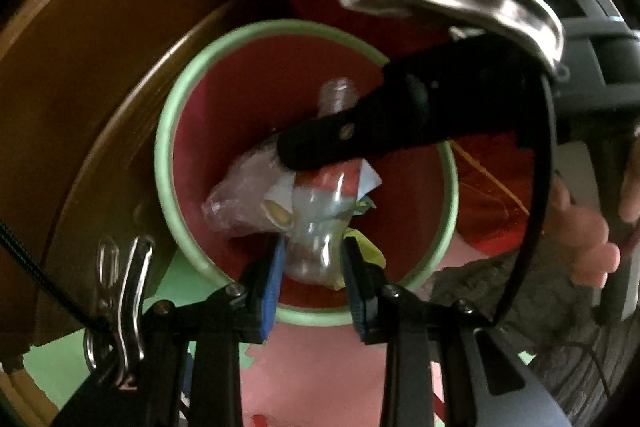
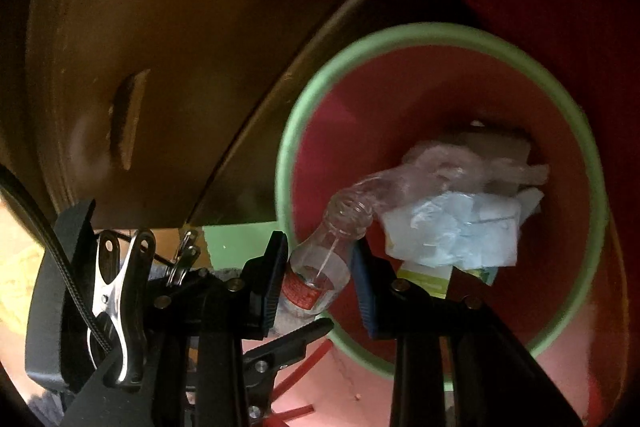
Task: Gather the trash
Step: 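Open the left gripper over the red bin to drop the bottle, then move both open tools back up to the bedside table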
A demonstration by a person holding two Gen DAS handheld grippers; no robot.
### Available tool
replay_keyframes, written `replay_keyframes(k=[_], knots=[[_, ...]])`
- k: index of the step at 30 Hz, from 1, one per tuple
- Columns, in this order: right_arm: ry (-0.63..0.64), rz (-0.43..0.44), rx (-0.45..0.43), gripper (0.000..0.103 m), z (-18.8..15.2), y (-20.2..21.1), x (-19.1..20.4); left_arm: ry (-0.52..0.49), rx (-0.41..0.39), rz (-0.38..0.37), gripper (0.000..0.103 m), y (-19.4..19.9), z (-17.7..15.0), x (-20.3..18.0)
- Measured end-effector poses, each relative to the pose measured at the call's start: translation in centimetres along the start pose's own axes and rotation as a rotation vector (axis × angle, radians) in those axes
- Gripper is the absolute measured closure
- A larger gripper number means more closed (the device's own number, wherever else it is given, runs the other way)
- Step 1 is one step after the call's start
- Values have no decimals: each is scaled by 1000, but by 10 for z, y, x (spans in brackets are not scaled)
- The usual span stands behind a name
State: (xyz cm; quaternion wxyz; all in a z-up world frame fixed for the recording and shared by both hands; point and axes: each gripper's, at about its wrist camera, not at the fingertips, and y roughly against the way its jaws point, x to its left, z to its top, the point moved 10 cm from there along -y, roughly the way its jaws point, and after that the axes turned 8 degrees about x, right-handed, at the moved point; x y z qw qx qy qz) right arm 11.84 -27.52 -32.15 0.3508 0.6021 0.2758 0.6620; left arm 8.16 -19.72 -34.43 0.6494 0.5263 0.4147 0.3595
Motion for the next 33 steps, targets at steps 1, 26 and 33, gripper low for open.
replay_keyframes(k=[1,26,33], knots=[[-22,-8,-12,70,1,1,-5,13,14,-2,72,-3,0,2],[-12,-262,-45,46,27,-9,-45,75,7,83,44,3,-1,25],[-22,-222,-75,42,30,1,-36,86,-11,78,44,6,-3,23]])
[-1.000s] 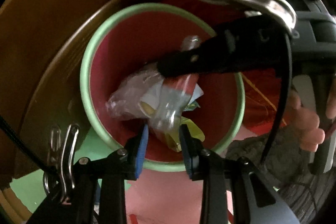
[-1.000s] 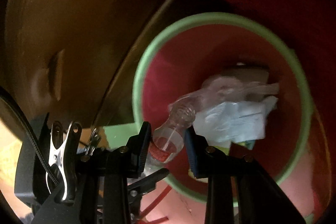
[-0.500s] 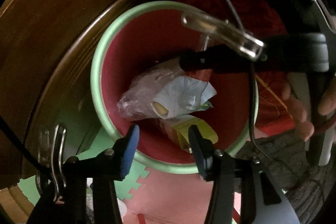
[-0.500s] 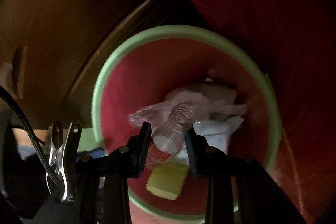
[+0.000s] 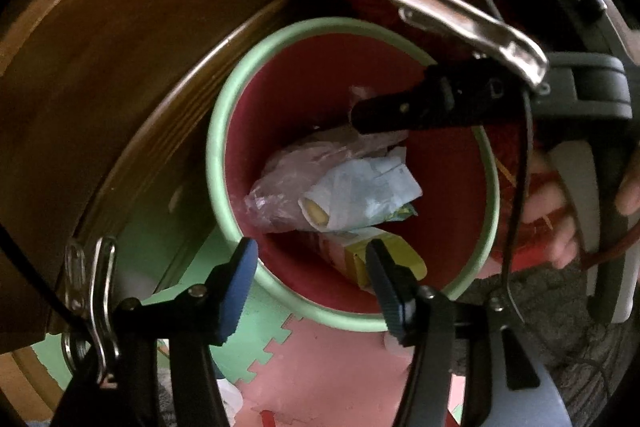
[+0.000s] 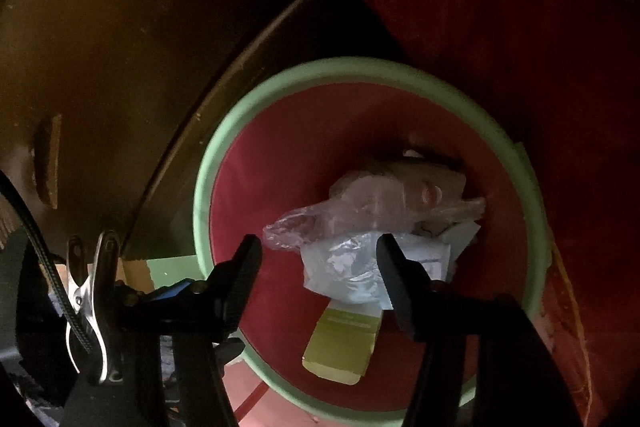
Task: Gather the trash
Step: 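Move both open tools back up to the bedside table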
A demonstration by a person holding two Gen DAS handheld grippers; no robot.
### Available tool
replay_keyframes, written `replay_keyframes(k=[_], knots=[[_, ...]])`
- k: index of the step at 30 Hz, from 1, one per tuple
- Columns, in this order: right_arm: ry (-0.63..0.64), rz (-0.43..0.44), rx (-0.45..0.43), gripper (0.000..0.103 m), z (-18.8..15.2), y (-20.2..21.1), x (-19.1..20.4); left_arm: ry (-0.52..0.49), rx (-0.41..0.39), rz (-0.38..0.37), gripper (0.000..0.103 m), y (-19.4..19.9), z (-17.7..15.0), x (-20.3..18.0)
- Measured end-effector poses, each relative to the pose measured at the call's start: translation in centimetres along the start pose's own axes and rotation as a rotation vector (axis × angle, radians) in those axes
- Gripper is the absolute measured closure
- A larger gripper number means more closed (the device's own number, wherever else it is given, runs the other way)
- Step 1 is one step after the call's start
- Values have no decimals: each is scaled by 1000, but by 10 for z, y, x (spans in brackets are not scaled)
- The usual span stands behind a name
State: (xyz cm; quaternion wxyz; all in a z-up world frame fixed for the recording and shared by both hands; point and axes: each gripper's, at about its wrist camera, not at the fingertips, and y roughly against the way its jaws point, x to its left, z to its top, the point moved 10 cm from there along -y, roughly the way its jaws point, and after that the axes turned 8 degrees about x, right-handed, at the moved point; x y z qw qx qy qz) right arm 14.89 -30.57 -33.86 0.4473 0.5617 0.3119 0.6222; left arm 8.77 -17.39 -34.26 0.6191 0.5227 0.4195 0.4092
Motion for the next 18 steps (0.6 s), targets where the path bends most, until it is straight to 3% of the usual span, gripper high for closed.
replay_keyframes(k=[11,14,18], knots=[[-19,110,-52,42,-5,59,25,-43,-95,-47,44,57,3,-17],[39,146,-49,42,-13,87,42,-58,-156,-87,44,87,7,-25],[134,179,-22,42,-35,102,63,-112,-230,-75,44,119,4,-33]])
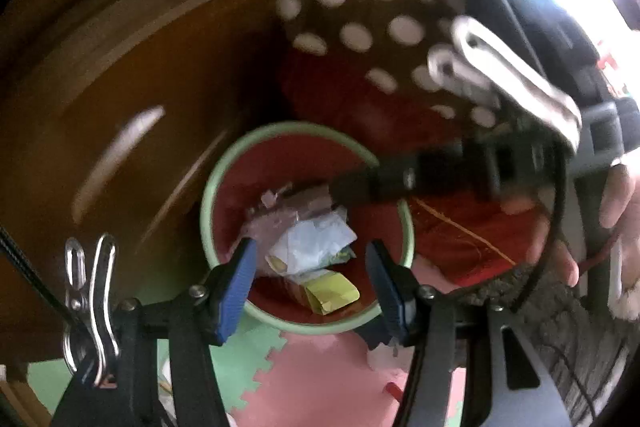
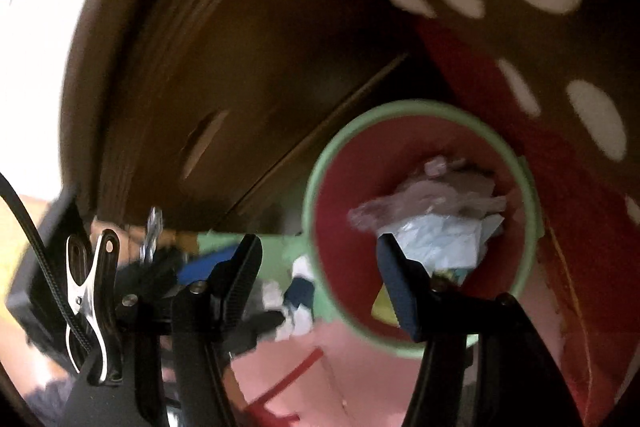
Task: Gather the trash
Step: 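Move both open tools back up to the bedside table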
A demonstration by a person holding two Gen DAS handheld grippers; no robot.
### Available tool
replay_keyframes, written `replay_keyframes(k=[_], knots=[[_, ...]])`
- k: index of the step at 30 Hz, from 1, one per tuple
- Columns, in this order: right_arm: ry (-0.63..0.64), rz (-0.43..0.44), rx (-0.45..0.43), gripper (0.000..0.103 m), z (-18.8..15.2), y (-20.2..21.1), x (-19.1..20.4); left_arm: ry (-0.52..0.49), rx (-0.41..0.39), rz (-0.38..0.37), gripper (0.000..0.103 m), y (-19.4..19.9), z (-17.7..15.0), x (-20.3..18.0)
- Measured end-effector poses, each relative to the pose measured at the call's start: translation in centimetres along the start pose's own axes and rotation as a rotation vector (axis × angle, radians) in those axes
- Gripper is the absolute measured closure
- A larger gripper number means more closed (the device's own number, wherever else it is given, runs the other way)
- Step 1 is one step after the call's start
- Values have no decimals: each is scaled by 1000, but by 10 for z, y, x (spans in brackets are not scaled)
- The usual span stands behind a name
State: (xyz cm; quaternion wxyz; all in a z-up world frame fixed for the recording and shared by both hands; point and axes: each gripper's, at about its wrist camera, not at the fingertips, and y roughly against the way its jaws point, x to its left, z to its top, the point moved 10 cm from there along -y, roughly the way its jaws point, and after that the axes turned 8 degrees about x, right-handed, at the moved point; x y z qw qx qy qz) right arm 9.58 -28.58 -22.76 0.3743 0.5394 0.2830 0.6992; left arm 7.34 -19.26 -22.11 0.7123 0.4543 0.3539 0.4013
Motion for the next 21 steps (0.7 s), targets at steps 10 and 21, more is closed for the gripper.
replay_keyframes(k=[10,21], knots=[[2,92,-13,42,-33,-6,29,-81,-46,4,44,37,-19,-16],[47,230,-247,42,6,73,77,-17,-232,19,44,132,5,4]])
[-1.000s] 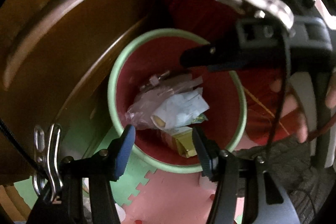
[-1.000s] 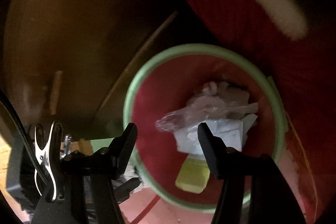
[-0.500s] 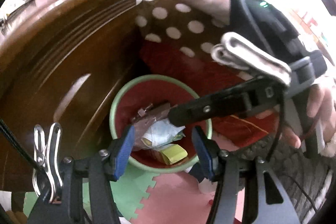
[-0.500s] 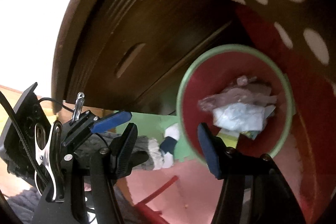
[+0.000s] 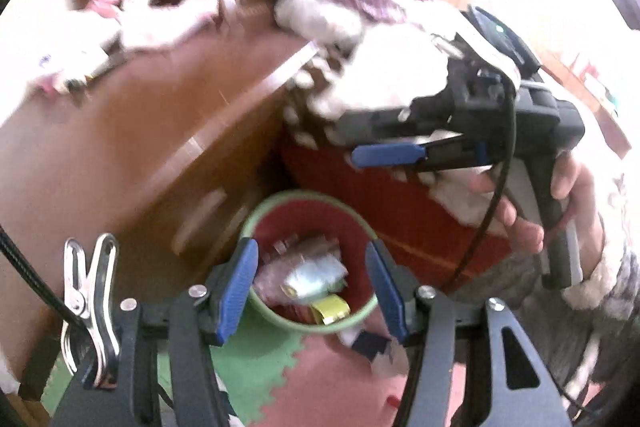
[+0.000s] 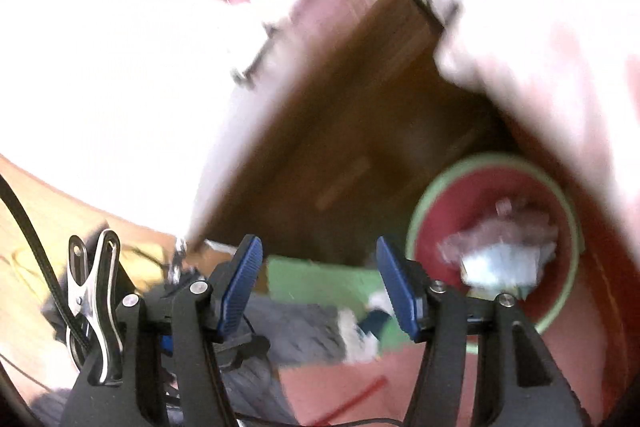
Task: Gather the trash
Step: 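Move both open tools back up to the bedside table, then close the left gripper on the pink wet-wipes package while the right gripper closes on it too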
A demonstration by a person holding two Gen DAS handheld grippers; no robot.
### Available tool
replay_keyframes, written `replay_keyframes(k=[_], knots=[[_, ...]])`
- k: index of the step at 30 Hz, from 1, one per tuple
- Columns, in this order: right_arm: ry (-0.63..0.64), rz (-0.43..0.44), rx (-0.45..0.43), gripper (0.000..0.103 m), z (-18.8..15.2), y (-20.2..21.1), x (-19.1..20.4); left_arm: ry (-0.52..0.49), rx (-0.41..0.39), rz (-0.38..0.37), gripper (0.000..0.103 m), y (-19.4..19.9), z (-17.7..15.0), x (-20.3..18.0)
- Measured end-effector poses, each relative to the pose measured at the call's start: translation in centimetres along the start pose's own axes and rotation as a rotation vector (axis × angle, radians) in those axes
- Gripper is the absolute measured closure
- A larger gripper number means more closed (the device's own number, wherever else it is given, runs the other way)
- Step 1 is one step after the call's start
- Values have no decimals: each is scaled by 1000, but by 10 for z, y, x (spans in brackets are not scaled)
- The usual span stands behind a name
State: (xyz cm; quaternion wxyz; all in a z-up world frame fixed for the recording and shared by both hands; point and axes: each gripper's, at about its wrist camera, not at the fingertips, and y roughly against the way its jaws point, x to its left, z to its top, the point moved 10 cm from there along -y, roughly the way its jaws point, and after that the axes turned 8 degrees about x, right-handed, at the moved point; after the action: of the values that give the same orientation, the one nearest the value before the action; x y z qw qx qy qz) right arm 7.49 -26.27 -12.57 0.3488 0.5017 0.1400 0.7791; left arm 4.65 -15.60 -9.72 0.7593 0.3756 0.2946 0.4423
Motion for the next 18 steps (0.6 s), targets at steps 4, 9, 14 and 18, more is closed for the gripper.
replay_keyframes(k=[4,9,14,18], knots=[[7,98,-110,42,41,26,42,36,-85,47,40,30,33,29],[-5,120,-193,42,86,32,69,110,-114,102,40,43,70,79],[-43,95,-240,42,139,23,71,190,-133,131,40,32,115,138],[-95,11,-260,42,187,5,48,305,-138,29,39,14,148,180]])
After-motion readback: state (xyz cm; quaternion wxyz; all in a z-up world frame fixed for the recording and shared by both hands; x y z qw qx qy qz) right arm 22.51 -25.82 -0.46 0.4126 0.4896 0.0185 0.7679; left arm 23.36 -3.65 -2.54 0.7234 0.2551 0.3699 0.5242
